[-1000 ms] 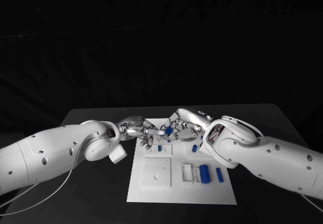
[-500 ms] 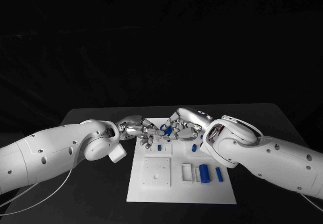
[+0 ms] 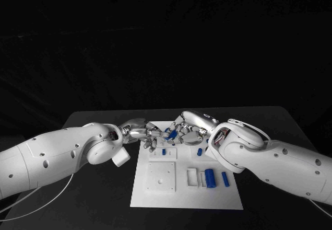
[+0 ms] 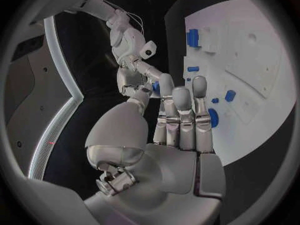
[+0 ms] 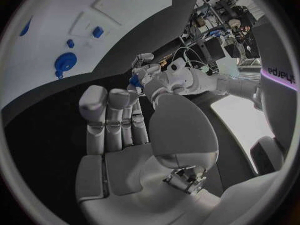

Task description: Assemble the parts on the task board

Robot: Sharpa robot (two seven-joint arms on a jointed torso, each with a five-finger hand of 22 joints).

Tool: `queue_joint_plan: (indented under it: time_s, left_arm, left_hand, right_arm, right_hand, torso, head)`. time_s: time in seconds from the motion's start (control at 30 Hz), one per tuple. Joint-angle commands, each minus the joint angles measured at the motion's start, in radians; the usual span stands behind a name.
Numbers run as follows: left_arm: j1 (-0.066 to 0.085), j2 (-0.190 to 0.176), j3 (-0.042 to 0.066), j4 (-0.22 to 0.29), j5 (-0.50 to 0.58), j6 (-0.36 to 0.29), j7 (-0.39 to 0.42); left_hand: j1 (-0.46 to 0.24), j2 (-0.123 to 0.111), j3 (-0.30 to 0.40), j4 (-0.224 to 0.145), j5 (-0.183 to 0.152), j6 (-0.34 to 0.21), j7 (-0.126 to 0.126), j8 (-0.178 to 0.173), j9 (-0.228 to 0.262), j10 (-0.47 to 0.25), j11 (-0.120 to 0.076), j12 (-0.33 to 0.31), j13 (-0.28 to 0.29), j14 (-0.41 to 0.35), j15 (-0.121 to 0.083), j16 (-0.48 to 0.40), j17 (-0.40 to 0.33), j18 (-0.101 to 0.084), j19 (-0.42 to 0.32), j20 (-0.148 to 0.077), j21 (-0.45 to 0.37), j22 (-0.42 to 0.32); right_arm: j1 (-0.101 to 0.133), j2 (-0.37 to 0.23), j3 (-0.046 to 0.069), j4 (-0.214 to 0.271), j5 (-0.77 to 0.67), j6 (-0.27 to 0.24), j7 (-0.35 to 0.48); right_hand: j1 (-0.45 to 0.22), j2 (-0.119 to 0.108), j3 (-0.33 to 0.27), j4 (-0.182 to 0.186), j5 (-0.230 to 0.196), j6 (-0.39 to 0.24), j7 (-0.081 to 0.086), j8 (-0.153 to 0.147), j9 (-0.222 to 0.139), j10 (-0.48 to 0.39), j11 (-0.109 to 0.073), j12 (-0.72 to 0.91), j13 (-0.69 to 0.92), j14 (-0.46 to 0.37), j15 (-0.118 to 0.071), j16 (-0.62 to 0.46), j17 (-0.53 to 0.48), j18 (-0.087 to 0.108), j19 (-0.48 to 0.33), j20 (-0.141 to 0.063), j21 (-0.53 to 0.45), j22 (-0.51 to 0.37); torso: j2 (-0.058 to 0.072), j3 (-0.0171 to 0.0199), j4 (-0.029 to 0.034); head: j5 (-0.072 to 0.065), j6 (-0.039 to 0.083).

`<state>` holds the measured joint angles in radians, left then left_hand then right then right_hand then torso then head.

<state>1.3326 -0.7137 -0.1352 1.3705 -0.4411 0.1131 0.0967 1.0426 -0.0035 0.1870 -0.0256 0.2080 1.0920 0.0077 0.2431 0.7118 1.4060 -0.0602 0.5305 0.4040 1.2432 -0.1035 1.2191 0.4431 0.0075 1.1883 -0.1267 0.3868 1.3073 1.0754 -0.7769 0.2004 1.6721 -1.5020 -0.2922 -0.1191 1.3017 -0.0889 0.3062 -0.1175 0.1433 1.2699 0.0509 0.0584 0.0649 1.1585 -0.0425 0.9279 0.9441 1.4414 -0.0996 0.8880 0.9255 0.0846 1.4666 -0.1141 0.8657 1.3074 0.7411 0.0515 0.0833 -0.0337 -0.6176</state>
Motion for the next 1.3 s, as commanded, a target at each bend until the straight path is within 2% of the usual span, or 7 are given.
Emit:
queue_joint_plan:
  time_s: [0.03, 0.37, 0.8, 1.03, 1.17, 1.23, 1.3]
  left_arm:
    - [0.000, 0.004, 0.000, -0.001, 0.000, -0.013, -0.031]
    - [0.000, 0.008, -0.002, -0.003, -0.006, -0.003, -0.052]
    - [0.000, 0.010, -0.002, -0.002, -0.004, -0.002, -0.038]
    - [0.000, 0.006, -0.002, -0.013, 0.016, -0.033, -0.035]
    - [0.000, 0.001, -0.002, -0.019, 0.037, -0.052, -0.032]
    - [0.001, -0.003, -0.002, -0.021, 0.054, -0.066, -0.029]
    - [0.001, -0.008, -0.002, -0.023, 0.074, -0.082, -0.024]
  left_hand:
    - [-0.007, -0.006, -0.001, 0.012, -0.007, -0.006, 0.001, 0.005, -0.002, -0.008, 0.002, 0.006, -0.001, -0.007, 0.001, 0.007, -0.003, -0.008, 0.004, 0.006, -0.001, 0.019]
    - [-0.005, -0.016, -0.005, 0.034, -0.018, -0.006, 0.002, 0.006, -0.008, -0.009, 0.003, 0.009, -0.001, -0.007, 0.002, 0.009, -0.007, -0.007, 0.005, 0.006, -0.001, 0.019]
    - [0.014, 0.001, 0.001, 0.014, -0.011, -0.008, 0.001, 0.005, -0.013, -0.010, 0.002, 0.008, -0.003, -0.009, 0.001, 0.010, -0.010, -0.007, 0.004, 0.007, -0.002, 0.019]
    - [0.026, 0.005, 0.006, -0.002, -0.003, -0.007, 0.000, 0.006, -0.015, -0.009, 0.001, 0.008, -0.004, -0.007, 0.000, 0.010, -0.011, -0.008, 0.005, 0.006, -0.003, 0.019]
    - [0.026, 0.005, 0.006, -0.007, -0.001, -0.014, 0.003, -0.001, -0.022, -0.010, 0.002, 0.007, -0.005, -0.007, 0.001, 0.009, -0.012, -0.008, 0.004, 0.006, -0.003, 0.019]
    - [0.025, 0.003, 0.005, -0.010, -0.010, -0.012, 0.008, -0.019, -0.056, -0.012, 0.005, 0.005, -0.006, -0.009, 0.003, 0.006, -0.014, -0.007, 0.002, 0.008, -0.005, 0.018]
    - [0.026, 0.000, 0.000, -0.013, -0.045, -0.011, 0.012, -0.025, -0.074, -0.022, 0.009, -0.006, -0.012, -0.019, 0.007, -0.007, -0.020, -0.007, -0.005, 0.011, -0.013, 0.015]
  right_arm:
    - [-0.001, 0.000, 0.000, 0.004, -0.003, -0.006, 0.004]
    - [-0.001, 0.000, 0.000, 0.002, -0.003, -0.004, 0.001]
    - [-0.001, 0.004, 0.000, -0.004, -0.002, 0.010, -0.006]
    - [-0.001, -0.006, 0.000, -0.013, -0.012, 0.005, -0.016]
    - [-0.001, -0.014, 0.003, -0.031, -0.018, -0.004, -0.025]
    - [-0.001, -0.017, 0.007, -0.046, -0.018, -0.009, -0.028]
    - [-0.001, -0.021, 0.013, -0.062, -0.017, -0.014, -0.031]
  right_hand:
    - [-0.009, 0.001, -0.002, 0.002, 0.005, 0.052, -0.023, 0.005, 0.031, 0.004, -0.003, -0.006, 0.001, 0.001, -0.005, -0.006, 0.002, -0.017, 0.035, -0.009, -0.005, 0.106]
    - [-0.009, 0.000, -0.003, 0.004, 0.007, 0.051, -0.024, 0.005, 0.031, 0.004, -0.004, -0.008, 0.001, 0.002, -0.005, -0.007, 0.003, -0.017, 0.036, -0.009, -0.005, 0.106]
    - [-0.009, -0.001, -0.004, 0.006, 0.007, 0.051, -0.024, 0.005, 0.030, 0.004, -0.004, -0.010, 0.001, 0.002, -0.005, -0.008, 0.002, -0.017, 0.036, -0.009, -0.005, 0.107]
    - [-0.010, -0.002, -0.004, 0.008, 0.009, 0.049, -0.023, 0.005, 0.029, 0.002, -0.003, -0.014, -0.001, 0.002, -0.005, -0.010, 0.002, -0.017, 0.036, -0.009, -0.010, 0.106]
    - [-0.011, -0.006, -0.002, 0.010, 0.010, 0.045, -0.022, 0.005, 0.026, -0.002, -0.003, -0.023, -0.007, 0.002, -0.004, -0.011, 0.002, -0.017, 0.036, -0.009, -0.011, 0.106]
    - [-0.013, -0.011, 0.001, 0.012, 0.010, 0.021, -0.013, 0.003, 0.020, -0.002, 0.001, -0.024, -0.007, 0.002, -0.002, -0.012, 0.002, -0.017, 0.036, -0.008, -0.012, 0.105]
    - [-0.015, -0.017, 0.004, 0.014, 0.011, -0.011, -0.002, 0.004, 0.011, -0.001, 0.006, -0.022, -0.006, 0.002, 0.001, -0.013, 0.001, -0.016, 0.036, -0.006, -0.013, 0.105]
  torso:
    - [0.000, -0.0004, 0.0006]
    - [0.000, -0.0002, 0.0002]
    - [0.000, -0.0008, -0.0001]
    - [-0.001, 0.0001, 0.0001]
    - [-0.001, -0.0011, -0.0001]
    - [-0.001, -0.0013, -0.0006]
    - [-0.001, -0.0008, -0.0011]
  head:
    - [0.000, -0.001]
    - [0.001, -0.001]
    - [-0.004, -0.001]
    - [-0.008, 0.002]
    - [-0.007, 0.005]
    - [-0.008, 0.007]
    - [-0.008, 0.008]
